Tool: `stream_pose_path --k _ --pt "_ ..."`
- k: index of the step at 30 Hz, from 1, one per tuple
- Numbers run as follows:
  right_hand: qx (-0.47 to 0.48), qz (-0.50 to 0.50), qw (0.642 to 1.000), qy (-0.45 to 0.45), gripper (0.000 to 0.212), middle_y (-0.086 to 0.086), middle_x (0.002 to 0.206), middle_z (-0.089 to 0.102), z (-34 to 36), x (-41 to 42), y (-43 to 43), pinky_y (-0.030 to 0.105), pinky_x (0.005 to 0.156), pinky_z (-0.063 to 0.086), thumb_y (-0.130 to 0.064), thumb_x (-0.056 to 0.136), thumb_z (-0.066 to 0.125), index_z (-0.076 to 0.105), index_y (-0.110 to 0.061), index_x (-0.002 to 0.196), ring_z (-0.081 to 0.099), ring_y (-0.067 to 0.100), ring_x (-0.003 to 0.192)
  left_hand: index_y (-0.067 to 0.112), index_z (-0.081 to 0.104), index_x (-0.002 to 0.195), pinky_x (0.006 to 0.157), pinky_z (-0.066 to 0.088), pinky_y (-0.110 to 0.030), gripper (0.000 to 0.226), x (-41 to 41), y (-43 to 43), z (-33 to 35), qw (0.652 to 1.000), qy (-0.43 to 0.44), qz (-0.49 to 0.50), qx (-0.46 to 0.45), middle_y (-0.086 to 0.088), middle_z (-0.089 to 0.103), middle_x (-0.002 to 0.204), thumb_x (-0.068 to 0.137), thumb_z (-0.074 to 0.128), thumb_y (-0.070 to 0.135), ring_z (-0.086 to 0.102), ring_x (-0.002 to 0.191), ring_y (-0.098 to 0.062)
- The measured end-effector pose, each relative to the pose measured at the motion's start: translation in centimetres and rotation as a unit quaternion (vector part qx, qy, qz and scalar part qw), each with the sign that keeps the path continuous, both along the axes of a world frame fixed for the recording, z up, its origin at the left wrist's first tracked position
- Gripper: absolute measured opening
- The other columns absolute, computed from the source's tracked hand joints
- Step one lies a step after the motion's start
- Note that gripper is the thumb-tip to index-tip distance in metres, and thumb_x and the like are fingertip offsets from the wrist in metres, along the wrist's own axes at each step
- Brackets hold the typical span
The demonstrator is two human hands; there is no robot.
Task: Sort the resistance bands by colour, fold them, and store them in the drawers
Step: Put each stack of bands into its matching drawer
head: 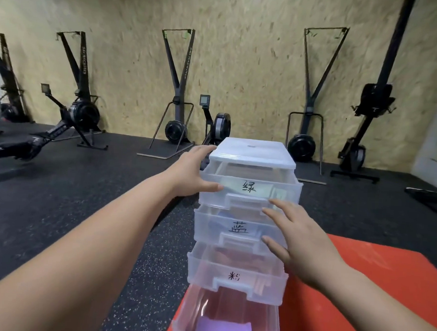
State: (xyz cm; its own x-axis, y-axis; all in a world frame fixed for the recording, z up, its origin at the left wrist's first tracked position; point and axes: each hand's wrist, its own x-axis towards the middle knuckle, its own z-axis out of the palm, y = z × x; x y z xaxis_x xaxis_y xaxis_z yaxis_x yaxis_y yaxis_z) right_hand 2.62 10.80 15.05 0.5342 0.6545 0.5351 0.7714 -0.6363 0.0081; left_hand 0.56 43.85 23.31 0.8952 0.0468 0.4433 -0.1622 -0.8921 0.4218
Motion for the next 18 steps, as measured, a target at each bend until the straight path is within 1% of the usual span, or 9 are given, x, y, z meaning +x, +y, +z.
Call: stream_pose_path --k 3,5,7,9,11,13,16,18 --pt "-0.02 -0.012 1.0 0.001 0.06 -0.005 0.159 0.04 0.5 0.9 -0.3 0.042 0.111 0.047 -0.06 0.095 0.056 0.053 -0.031 0.147 0.04 0.02 0.144 0.036 0.025 0.165 0.125 0.035 -0.046 0.118 1.8 0.3 -0.5 0.999 0.03 -0.015 -0.008 0.012 0.029 0.17 0.07 0.088 0.066 0.034 0.154 -0.015" --pt "-0.031 -0.019 0.999 0.011 0.06 -0.008 0.16 0.038 1.0 1.8 -0.1 0.041 0.111 0.046 -0.065 0.096 0.047 0.052 -0.034 0.148 0.038 0.018 0.145 0.033 0.028 0.165 0.126 0.034 -0.044 0.112 2.8 0.3 -1.2 0.999 0.037 -0.021 -0.016 0.012 0.028 0.172 0.076 0.086 0.065 0.034 0.155 -0.014" --pt "-0.04 -0.022 0.999 0.024 0.06 -0.009 0.16 0.036 1.4 3.1 0.4 0.042 0.114 0.044 -0.068 0.098 0.042 0.052 -0.034 0.147 0.035 0.017 0.146 0.031 0.033 0.164 0.123 0.037 -0.043 0.102 3.5 0.4 -1.9 1.0 0.002 -0.011 -0.009 0.012 0.028 0.171 0.081 0.083 0.063 0.039 0.151 -0.015" --pt "-0.043 -0.021 0.998 0.047 0.06 -0.01 0.162 0.034 1.8 4.6 1.2 0.042 0.117 0.04 -0.069 0.1 0.039 0.053 -0.035 0.147 0.031 0.016 0.149 0.03 0.036 0.162 0.121 0.04 -0.042 0.091 4.1 0.5 -2.7 0.999 -0.045 0.008 0.001 0.011 0.032 0.169 0.087 0.081 0.055 0.043 0.148 -0.015" --pt "-0.038 -0.016 0.996 0.079 0.06 -0.01 0.162 0.032 2.1 6.0 2.0 0.042 0.12 0.035 -0.069 0.1 0.035 0.054 -0.036 0.146 0.026 0.014 0.15 0.027 0.041 0.16 0.121 0.039 -0.041 0.08 4.5 0.6 -3.4 0.996 -0.083 0.021 0.013 0.01 0.036 0.167 0.092 0.079 0.046 0.043 0.148 -0.015" --pt "-0.037 -0.017 0.994 0.105 0.061 -0.009 0.164 0.031 2.5 7.4 2.7 0.041 0.123 0.031 -0.069 0.1 0.034 0.055 -0.035 0.146 0.023 0.014 0.152 0.026 0.046 0.156 0.12 0.04 -0.044 0.071 5.0 0.5 -4.1 0.993 -0.11 0.028 0.026 0.011 0.039 0.164 0.094 0.077 0.039 0.043 0.147 -0.017" --pt "-0.033 -0.016 0.994 0.101 0.06 -0.011 0.164 0.032 3.0 8.9 3.4 0.044 0.122 0.032 -0.067 0.1 0.035 0.057 -0.033 0.145 0.024 0.013 0.152 0.025 0.05 0.152 0.116 0.044 -0.043 0.062 5.6 0.3 -4.3 0.991 -0.129 0.03 0.023 0.011 0.043 0.159 0.095 0.075 0.035 0.047 0.143 -0.015" --pt "-0.027 -0.012 0.995 0.098 0.058 -0.012 0.165 0.032 3.1 8.8 3.6 0.042 0.123 0.031 -0.065 0.101 0.037 0.056 -0.033 0.145 0.025 0.011 0.152 0.027 0.051 0.149 0.111 0.047 -0.04 0.059 6.0 0.3 -4.1 0.991 -0.131 0.031 0.023 0.014 0.043 0.156 0.096 0.075 0.033 0.051 0.138 -0.013"
